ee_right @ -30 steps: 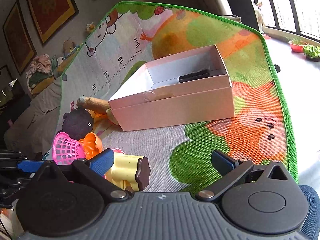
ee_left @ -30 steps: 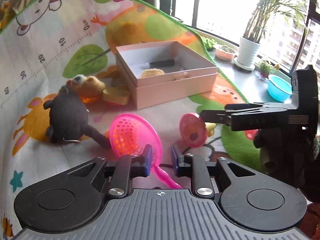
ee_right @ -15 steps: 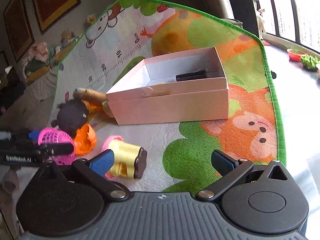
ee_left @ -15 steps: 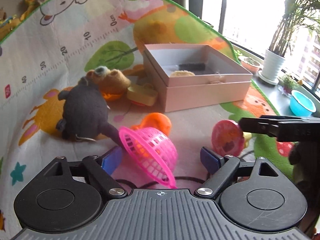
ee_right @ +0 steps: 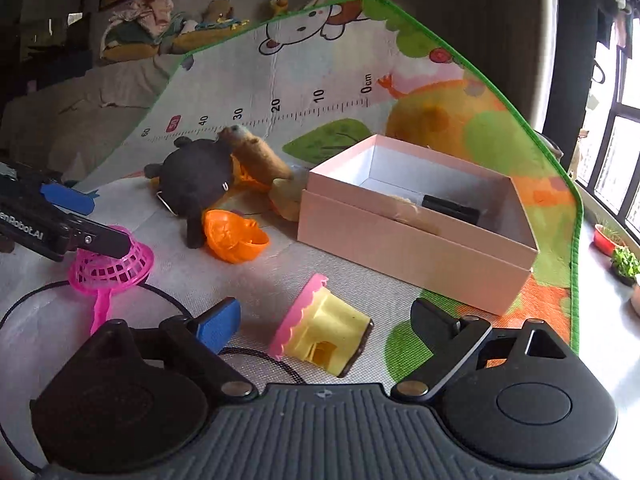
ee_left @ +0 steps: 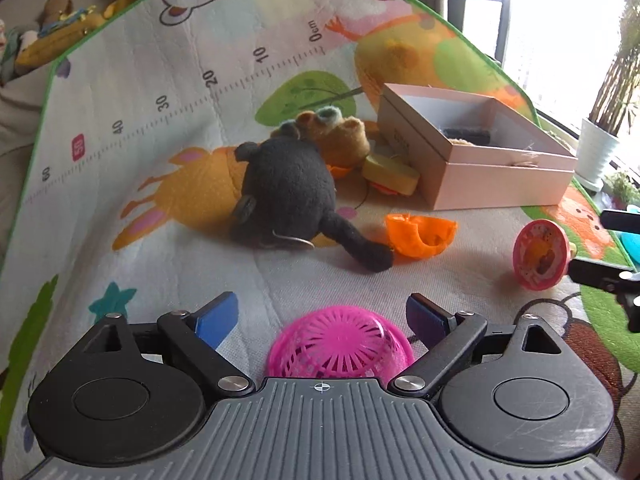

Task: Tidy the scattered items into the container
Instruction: 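Grasp the pink strainer with the left tool while the right tool grasps the yellow cup toy, then set the yellow cup toy upright on the mat with the right tool while the left tool holds the strainer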

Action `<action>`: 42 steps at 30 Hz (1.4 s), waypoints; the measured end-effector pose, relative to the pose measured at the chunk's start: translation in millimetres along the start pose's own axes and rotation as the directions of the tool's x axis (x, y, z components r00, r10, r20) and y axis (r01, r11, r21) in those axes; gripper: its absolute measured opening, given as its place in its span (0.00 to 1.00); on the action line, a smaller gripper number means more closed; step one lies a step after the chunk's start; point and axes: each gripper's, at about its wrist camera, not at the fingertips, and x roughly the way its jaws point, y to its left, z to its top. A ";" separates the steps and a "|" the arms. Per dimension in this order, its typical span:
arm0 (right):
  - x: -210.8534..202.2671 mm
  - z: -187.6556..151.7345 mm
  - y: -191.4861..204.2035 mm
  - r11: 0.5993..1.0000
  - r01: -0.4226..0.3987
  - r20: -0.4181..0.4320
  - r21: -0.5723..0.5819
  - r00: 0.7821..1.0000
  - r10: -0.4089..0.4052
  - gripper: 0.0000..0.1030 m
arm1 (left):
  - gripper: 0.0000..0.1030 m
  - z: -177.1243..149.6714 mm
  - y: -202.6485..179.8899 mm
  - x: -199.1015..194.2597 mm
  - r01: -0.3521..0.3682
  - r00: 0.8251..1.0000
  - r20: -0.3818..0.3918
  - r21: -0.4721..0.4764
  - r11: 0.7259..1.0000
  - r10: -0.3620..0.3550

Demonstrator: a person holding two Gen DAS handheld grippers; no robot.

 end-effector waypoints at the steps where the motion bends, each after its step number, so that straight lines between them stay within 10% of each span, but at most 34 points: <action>1: 6.7 1.8 0.1 1.000 -0.006 -0.027 0.010 1.000 0.007 0.73 | 0.93 -1.7 0.9 -3.4 0.006 1.000 0.001 -0.009 1.000 -0.006; 4: 17.0 4.4 -13.4 0.994 -0.026 -0.101 0.106 0.994 0.036 0.47 | 0.93 -7.5 2.3 -7.8 0.027 0.999 -0.020 -0.038 0.999 -0.028; 12: -18.9 -20.6 -72.9 0.920 -0.148 -0.109 0.364 0.974 0.200 0.42 | 0.94 -16.9 -13.4 13.2 0.040 0.997 -0.069 -0.022 0.999 -0.041; 16: -31.9 -28.9 -82.5 0.952 0.012 -0.080 0.305 0.997 0.014 0.67 | 0.94 -5.7 -38.9 22.6 0.205 0.976 -0.068 0.004 0.979 -0.205; 22: -42.0 -31.7 -92.2 0.958 0.117 -0.044 0.261 0.993 -0.110 0.75 | 0.94 0.0 -107.1 19.9 0.428 0.904 -0.057 0.136 0.894 -0.424; 30: -38.7 -33.1 -69.4 0.985 0.093 -0.036 0.144 0.995 -0.088 0.74 | 0.95 -17.6 -135.7 14.1 0.265 0.964 -0.087 0.234 0.935 -0.251; 34: -25.3 -29.0 -65.9 0.983 0.054 -0.090 0.177 0.995 -0.039 0.43 | 0.95 -19.7 -127.7 13.7 0.244 0.969 -0.097 0.228 0.943 -0.227; 42: -34.5 -21.2 -68.5 0.927 -0.158 -0.097 0.340 0.975 0.202 0.41 | 0.95 -18.5 -123.9 11.7 0.248 0.968 -0.095 0.218 0.944 -0.232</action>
